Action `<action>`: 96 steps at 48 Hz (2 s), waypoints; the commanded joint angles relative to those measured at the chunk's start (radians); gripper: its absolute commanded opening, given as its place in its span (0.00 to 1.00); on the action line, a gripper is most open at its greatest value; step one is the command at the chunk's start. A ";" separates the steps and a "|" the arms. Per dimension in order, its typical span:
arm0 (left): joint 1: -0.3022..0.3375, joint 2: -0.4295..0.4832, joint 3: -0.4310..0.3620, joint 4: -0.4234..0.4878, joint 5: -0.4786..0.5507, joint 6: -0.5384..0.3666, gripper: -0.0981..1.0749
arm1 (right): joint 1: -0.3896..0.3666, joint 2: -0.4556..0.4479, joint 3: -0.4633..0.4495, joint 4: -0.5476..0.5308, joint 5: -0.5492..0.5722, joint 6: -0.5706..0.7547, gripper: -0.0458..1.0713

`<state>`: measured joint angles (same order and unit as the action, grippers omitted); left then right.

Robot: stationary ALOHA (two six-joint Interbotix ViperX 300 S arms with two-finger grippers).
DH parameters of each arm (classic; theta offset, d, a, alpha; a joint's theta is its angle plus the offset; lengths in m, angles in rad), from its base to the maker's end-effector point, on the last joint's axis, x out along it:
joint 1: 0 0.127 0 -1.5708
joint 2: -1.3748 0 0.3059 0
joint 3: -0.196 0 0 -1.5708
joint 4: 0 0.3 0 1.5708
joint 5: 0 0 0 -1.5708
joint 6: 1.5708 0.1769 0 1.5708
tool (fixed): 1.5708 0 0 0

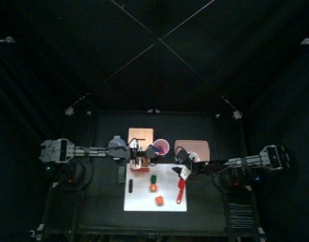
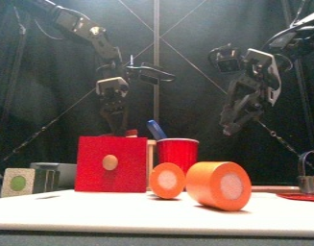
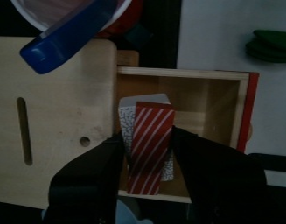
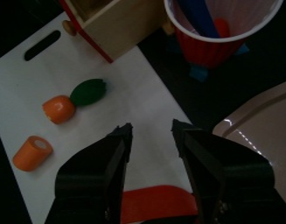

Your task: Grasp sushi roll

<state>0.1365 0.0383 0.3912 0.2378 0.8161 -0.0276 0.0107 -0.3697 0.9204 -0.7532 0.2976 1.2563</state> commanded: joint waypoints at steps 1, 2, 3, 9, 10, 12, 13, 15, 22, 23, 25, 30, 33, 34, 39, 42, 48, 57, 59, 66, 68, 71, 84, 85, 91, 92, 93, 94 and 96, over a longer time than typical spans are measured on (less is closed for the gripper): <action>0.002 -0.011 -0.028 0.015 -0.002 -0.002 0.79 | -0.005 -0.020 -0.006 0.003 -0.003 0.000 0.75; 0.002 -0.011 -0.026 0.015 -0.002 -0.003 0.80 | -0.005 -0.018 -0.005 0.003 -0.003 0.000 0.75; 0.002 -0.012 -0.025 0.017 -0.002 -0.003 0.81 | -0.005 -0.018 -0.005 0.005 -0.003 0.000 0.75; 0.002 -0.018 -0.018 0.026 0.000 -0.005 0.84 | -0.005 -0.020 -0.005 0.008 -0.003 0.000 0.75; 0.002 -0.018 -0.018 0.029 0.000 -0.006 0.84 | -0.005 -0.020 -0.005 0.008 -0.003 0.000 0.75; 0.000 -0.020 -0.015 0.034 0.003 -0.006 0.84 | -0.005 -0.020 -0.005 0.008 -0.003 0.000 0.75; 0.000 -0.020 -0.015 0.035 0.005 -0.006 0.84 | -0.005 -0.020 -0.005 0.008 -0.003 0.000 0.75; 0.002 -0.020 -0.014 0.035 0.008 -0.006 0.85 | -0.005 -0.020 -0.006 0.008 -0.003 0.000 0.75; -0.008 -0.021 -0.011 0.034 0.009 -0.006 0.85 | -0.003 -0.020 -0.006 0.009 -0.003 0.000 0.75; -0.011 -0.023 -0.011 0.032 0.009 -0.006 0.84 | -0.005 -0.020 -0.006 0.009 -0.003 0.000 0.75; -0.020 -0.023 -0.012 0.034 0.009 -0.006 0.84 | -0.003 -0.020 -0.008 0.008 -0.003 0.000 0.75; -0.048 -0.032 -0.017 0.031 0.009 -0.011 0.84 | -0.002 -0.020 -0.006 0.008 -0.003 0.002 0.75; -0.066 -0.041 -0.018 0.028 0.009 -0.028 0.84 | 0.000 -0.020 -0.006 0.008 -0.003 0.003 0.75; -0.072 -0.046 -0.020 0.026 0.009 -0.037 0.84 | 0.000 -0.021 -0.006 0.008 -0.003 0.003 0.75; -0.100 -0.077 -0.017 0.028 0.009 -0.094 0.84 | 0.000 -0.021 -0.006 0.008 -0.003 0.003 0.75; -0.112 -0.100 -0.012 0.029 0.009 -0.135 0.84 | -0.002 -0.020 -0.008 0.008 -0.003 0.002 0.75; -0.130 -0.147 0.025 0.031 0.011 -0.261 0.84 | -0.002 -0.021 -0.011 0.009 -0.003 0.000 0.75; -0.144 -0.193 0.121 0.120 0.077 -0.583 0.84 | -0.002 -0.020 -0.006 0.008 -0.003 0.000 0.75; -0.153 -0.201 0.140 0.149 0.092 -0.652 0.84 | -0.003 -0.020 -0.005 0.008 -0.003 0.000 0.75; -0.206 -0.238 0.193 0.238 0.110 -0.881 0.84 | -0.003 -0.021 -0.005 0.009 -0.003 0.000 0.75; -0.221 -0.250 0.206 0.245 0.110 -0.933 0.84 | -0.002 -0.021 -0.005 0.008 -0.003 0.000 0.75; -0.249 -0.273 0.230 0.259 0.109 -1.023 0.84 | -0.002 -0.021 -0.005 0.008 -0.003 0.000 0.75; -0.341 -0.345 0.353 0.353 0.109 -1.353 0.84 | -0.003 -0.025 -0.009 0.032 -0.005 0.000 0.75; -0.347 -0.348 0.362 0.357 0.107 -1.376 0.84 | -0.002 -0.026 -0.009 0.035 -0.003 0.000 0.75; -0.380 -0.370 0.408 0.376 0.110 -1.497 0.84 | 0.002 -0.028 -0.009 0.049 -0.003 0.000 0.75; -0.387 -0.374 0.413 0.380 0.110 -1.509 0.84 | 0.003 -0.028 -0.009 0.052 -0.005 -0.002 0.75; -0.393 -0.376 0.417 0.385 0.110 -1.525 0.84 | 0.003 -0.028 -0.011 0.052 -0.005 -0.002 0.75; -0.397 -0.379 0.422 0.393 0.110 -1.536 0.84 | 0.003 -0.028 -0.009 0.054 -0.003 -0.002 0.75; -0.405 -0.383 0.430 0.407 0.110 -1.555 0.84 | 0.003 -0.028 -0.011 0.054 -0.005 -0.002 0.75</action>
<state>-0.2531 -0.3313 0.8222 0.6182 0.9250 -1.5585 0.0123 -0.3804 0.9250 -0.7010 0.2976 1.2563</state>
